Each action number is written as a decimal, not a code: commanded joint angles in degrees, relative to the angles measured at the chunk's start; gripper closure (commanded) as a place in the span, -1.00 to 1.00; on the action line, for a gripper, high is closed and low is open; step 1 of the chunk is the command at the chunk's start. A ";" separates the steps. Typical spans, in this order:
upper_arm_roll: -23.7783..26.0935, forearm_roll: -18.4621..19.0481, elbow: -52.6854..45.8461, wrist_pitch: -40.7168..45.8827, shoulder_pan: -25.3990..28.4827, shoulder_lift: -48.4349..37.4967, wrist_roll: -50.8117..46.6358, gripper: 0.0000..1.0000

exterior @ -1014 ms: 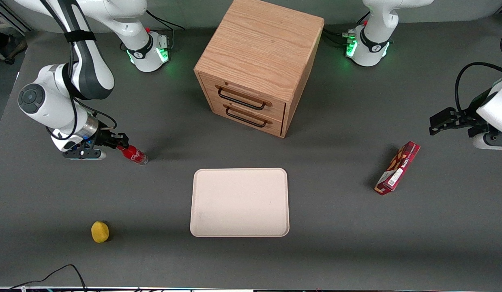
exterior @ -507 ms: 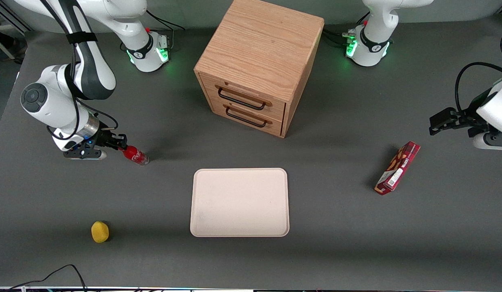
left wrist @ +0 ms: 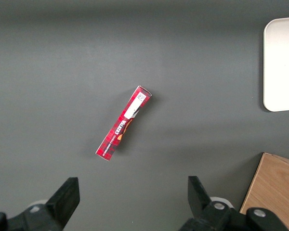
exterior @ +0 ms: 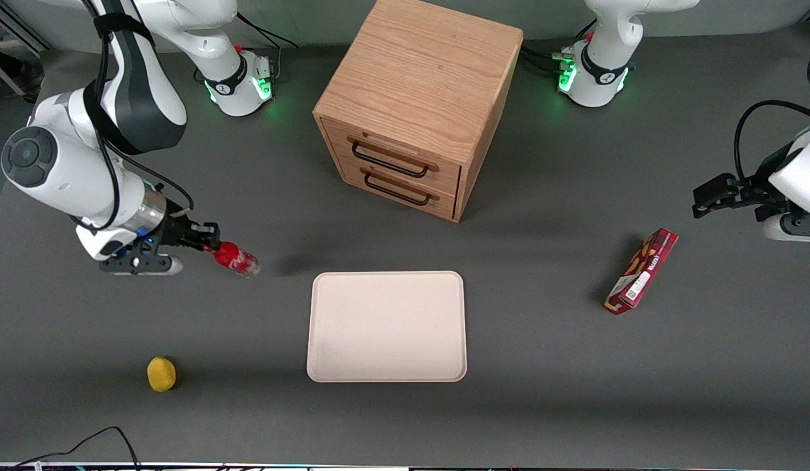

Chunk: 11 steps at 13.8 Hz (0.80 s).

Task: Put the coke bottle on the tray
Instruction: 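Carry the bottle with the right gripper onto the cream tray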

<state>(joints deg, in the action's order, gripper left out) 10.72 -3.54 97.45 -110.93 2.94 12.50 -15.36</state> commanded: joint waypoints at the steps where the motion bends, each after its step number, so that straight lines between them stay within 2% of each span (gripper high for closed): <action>1: -0.44 -0.33 -17.78 2.92 4.69 14.36 -4.06 1.00; 4: -1.76 0.90 -30.17 2.83 10.06 24.38 -7.30 1.00; 6: -4.90 2.04 -37.83 2.13 14.79 30.27 -9.60 1.00; 8: -10.52 1.96 -39.53 -0.41 19.81 32.32 -10.04 1.00; 11: -11.25 1.87 -39.44 -0.78 19.56 32.94 -9.96 1.00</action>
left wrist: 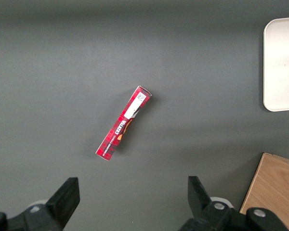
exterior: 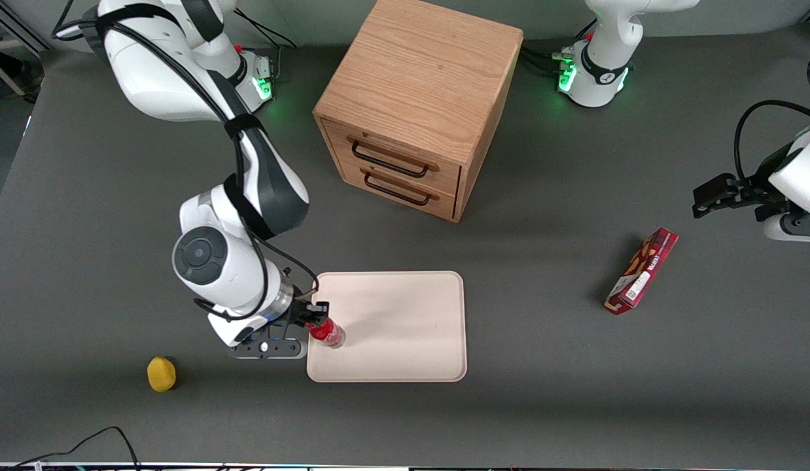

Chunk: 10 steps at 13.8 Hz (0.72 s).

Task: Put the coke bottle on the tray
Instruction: 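Carry the bottle with the right gripper onto the cream tray, then lower the bottle onto the tray and open the right gripper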

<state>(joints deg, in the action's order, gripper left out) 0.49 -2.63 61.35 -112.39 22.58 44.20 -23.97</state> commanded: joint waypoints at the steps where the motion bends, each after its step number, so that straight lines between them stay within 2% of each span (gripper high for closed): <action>1: -1.10 0.96 -3.26 0.60 -0.43 1.76 -1.35 1.00; 8: -1.45 0.61 -3.25 -2.48 -0.43 4.40 -1.61 1.00; 9: -1.45 0.61 -3.17 -2.48 -0.43 4.40 -1.61 0.16; 10: -1.45 0.61 -2.91 -2.48 -0.43 4.57 -1.35 -0.97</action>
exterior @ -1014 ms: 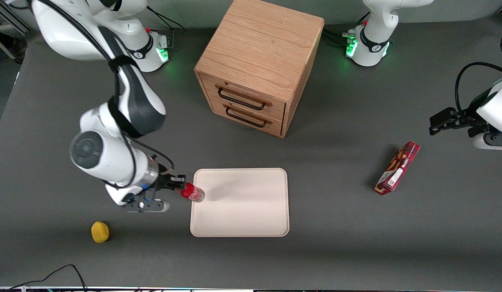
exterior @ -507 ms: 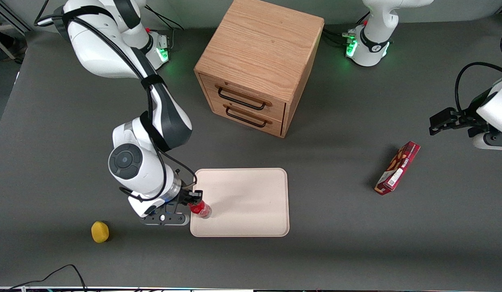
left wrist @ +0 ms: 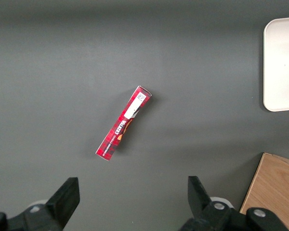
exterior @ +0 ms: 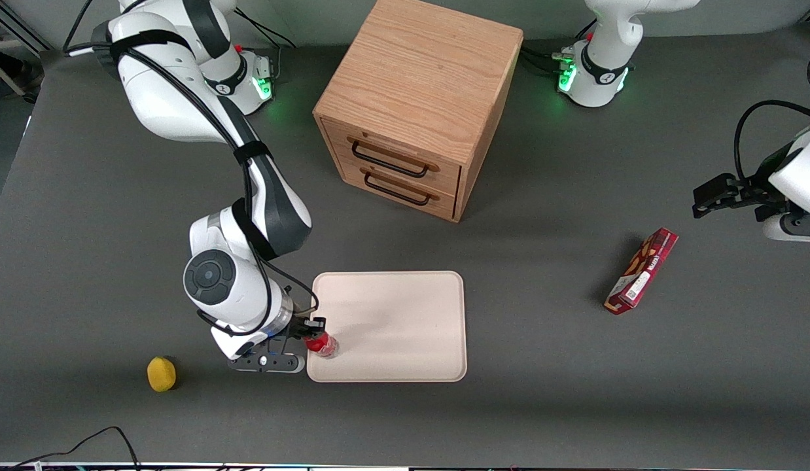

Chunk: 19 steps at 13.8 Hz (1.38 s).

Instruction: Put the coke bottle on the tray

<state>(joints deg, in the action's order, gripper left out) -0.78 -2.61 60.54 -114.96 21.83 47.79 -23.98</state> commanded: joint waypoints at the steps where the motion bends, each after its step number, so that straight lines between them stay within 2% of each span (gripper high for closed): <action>1: -0.10 0.59 -2.18 0.09 0.31 0.90 -1.42 -1.00; 4: -0.18 1.21 -2.27 3.06 0.49 -2.07 -1.16 -1.00; 7: -0.36 1.38 -2.10 10.53 0.23 -8.65 -1.25 -1.00; 10: -0.89 2.70 -0.35 19.50 -2.84 -13.67 -1.24 -1.00; 16: -0.27 2.88 27.75 8.80 -9.16 -37.91 1.20 -1.00; 19: -0.18 1.91 31.64 10.27 -18.02 -42.94 18.73 -1.00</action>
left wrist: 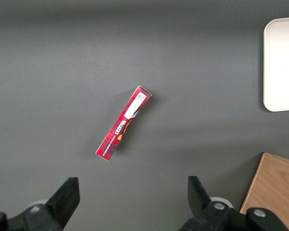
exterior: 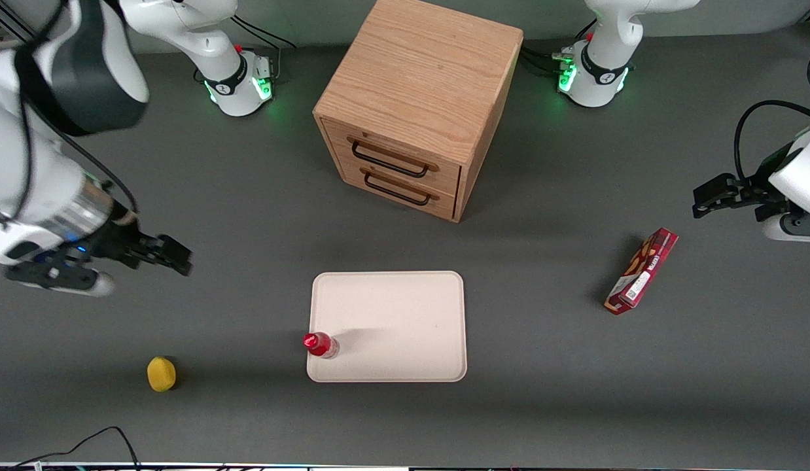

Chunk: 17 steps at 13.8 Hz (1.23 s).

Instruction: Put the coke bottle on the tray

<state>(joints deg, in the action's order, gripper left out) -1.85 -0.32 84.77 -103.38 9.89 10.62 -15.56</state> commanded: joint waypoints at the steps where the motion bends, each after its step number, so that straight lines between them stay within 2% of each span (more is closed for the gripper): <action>1: 1.06 -0.90 8.30 -0.95 -8.29 -7.09 13.85 -1.00; 4: 1.06 -1.26 8.22 3.87 -11.21 -9.99 16.78 -1.00; 12: 1.06 -0.03 4.97 7.14 -11.12 -9.74 16.79 -1.00; 15: 1.24 3.04 4.97 7.40 -10.60 -9.65 16.79 -1.00; 17: 1.41 3.13 4.71 7.84 -10.59 -9.65 16.79 -1.00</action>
<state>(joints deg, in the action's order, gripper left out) -0.58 1.64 90.62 -96.65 -0.99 0.75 0.35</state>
